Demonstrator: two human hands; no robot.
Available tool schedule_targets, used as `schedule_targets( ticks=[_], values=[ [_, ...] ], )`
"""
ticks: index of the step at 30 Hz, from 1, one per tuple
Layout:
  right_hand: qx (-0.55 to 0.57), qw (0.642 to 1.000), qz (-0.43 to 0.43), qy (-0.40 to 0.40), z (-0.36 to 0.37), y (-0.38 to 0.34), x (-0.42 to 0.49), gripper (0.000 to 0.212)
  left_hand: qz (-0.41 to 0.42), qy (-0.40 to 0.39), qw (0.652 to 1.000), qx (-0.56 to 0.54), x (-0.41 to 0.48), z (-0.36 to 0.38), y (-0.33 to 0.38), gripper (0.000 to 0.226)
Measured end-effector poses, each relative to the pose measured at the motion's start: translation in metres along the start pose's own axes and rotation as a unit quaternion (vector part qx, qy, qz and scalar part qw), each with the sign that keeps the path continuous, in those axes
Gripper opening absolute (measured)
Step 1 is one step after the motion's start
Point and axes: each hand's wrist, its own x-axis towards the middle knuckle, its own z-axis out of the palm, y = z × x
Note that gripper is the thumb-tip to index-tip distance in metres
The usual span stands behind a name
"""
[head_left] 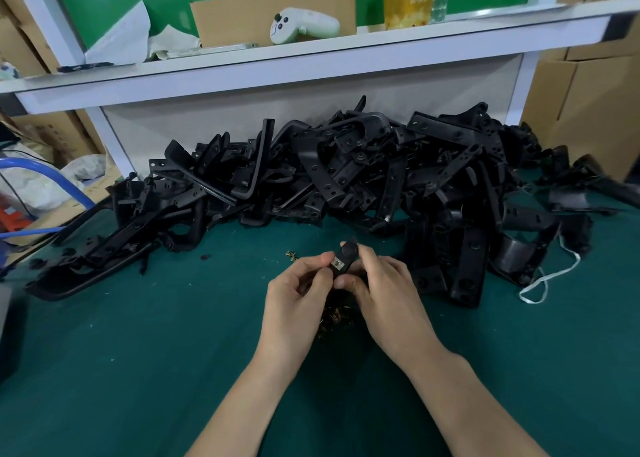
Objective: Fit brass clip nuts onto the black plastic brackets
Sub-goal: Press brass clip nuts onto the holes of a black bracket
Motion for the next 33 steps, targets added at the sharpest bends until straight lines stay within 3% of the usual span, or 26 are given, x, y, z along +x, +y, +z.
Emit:
schedule_targets(
  ticks=[7, 12, 14, 17, 20, 22, 24, 28, 33],
  values=[
    [0.006, 1.0, -0.016, 0.027, 0.003, 0.003, 0.0, 0.055, -0.006, -0.016, 1.0, -0.003, -0.001, 0.0, 0.005, 0.032],
    [0.024, 0.999, 0.03, -0.009, 0.002, 0.004, 0.0, 0.068, 0.029, -0.029, 0.992, 0.119, 0.005, -0.014, 0.001, 0.029],
    [0.033, 0.998, 0.046, -0.015, 0.001, 0.004, -0.002, 0.065, 0.061, -0.029, 0.967, 0.246, 0.012, -0.03, -0.006, 0.026],
    [0.054, 0.997, 0.063, 0.001, -0.002, 0.004, -0.005, 0.055, 0.047, -0.114, 0.91, 0.396, 0.018, -0.055, -0.017, 0.053],
    [0.062, 0.995, 0.078, 0.018, -0.006, 0.003, -0.004, 0.045, -0.011, -0.169, 0.892, 0.418, 0.022, -0.069, -0.021, 0.072],
    [0.06, 0.993, 0.085, 0.048, -0.007, 0.002, -0.004, 0.038, -0.003, -0.2, 0.873, 0.444, 0.02, -0.071, -0.02, 0.084],
    [0.054, 0.992, 0.093, 0.068, -0.007, 0.002, -0.002, 0.033, 0.022, -0.21, 0.853, 0.478, 0.018, -0.067, -0.02, 0.079],
    [0.038, 0.99, 0.101, 0.086, -0.006, 0.001, 0.0, 0.034, 0.077, -0.184, 0.858, 0.473, 0.014, -0.053, -0.017, 0.05],
    [0.034, 0.991, 0.099, 0.087, -0.004, 0.001, 0.0, 0.032, 0.095, -0.152, 0.825, 0.536, 0.009, -0.039, -0.02, 0.04]
  ],
)
